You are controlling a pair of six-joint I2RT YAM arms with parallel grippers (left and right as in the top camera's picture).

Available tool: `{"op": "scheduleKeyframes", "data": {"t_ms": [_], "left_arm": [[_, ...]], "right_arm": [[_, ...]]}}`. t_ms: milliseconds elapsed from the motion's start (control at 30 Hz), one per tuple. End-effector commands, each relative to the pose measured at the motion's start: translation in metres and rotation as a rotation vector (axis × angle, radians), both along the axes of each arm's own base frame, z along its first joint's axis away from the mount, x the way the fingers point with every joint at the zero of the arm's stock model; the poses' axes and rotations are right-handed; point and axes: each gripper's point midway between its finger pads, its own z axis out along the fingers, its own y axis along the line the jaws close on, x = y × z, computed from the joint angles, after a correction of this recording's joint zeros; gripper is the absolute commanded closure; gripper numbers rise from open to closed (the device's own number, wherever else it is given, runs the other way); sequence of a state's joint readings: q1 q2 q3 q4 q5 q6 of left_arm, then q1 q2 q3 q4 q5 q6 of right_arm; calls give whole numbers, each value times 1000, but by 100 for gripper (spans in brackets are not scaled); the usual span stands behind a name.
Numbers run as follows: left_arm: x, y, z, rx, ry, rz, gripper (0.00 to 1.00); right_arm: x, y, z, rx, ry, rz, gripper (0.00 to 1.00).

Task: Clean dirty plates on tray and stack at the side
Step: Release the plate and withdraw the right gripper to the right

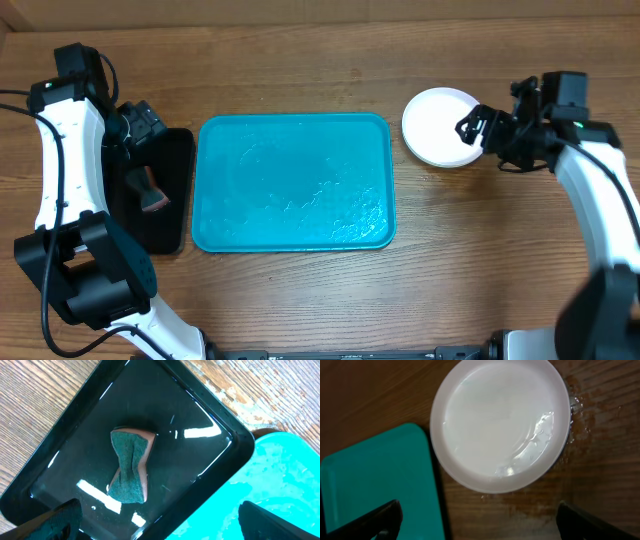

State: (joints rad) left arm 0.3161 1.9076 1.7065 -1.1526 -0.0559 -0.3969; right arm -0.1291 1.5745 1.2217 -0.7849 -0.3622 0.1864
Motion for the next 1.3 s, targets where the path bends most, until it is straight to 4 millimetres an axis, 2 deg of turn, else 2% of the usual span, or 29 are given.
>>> {"op": "scheduleKeyframes", "data": {"t_ms": [0, 100, 267, 400, 467, 567, 933, 1067, 1267], "left_arm": [[4, -1, 7, -3, -25, 6, 0], [4, -1, 7, -3, -25, 6, 0], [4, -1, 7, -3, -25, 6, 0], [4, -1, 7, -3, -25, 6, 0], [4, -1, 7, -3, -25, 6, 0], [4, -1, 7, -3, -25, 6, 0], [4, -1, 7, -3, -25, 6, 0], [4, -1, 7, -3, -25, 6, 0], [4, -1, 7, -3, -25, 6, 0]], "right_arm": [[-23, 17, 37, -4, -56, 50, 0], [-54, 24, 50, -35, -33, 63, 0], [-107, 47, 66, -33, -19, 136, 0], [-148, 65, 69, -2, 58, 179, 0], [-162, 69, 67, 10, 98, 187, 0], [-168, 69, 65, 10, 127, 190, 0], [-169, 68, 63, 6, 138, 196, 0], [-182, 66, 58, 1, 196, 193, 0], [-178, 65, 50, -11, 188, 189, 0]]}}
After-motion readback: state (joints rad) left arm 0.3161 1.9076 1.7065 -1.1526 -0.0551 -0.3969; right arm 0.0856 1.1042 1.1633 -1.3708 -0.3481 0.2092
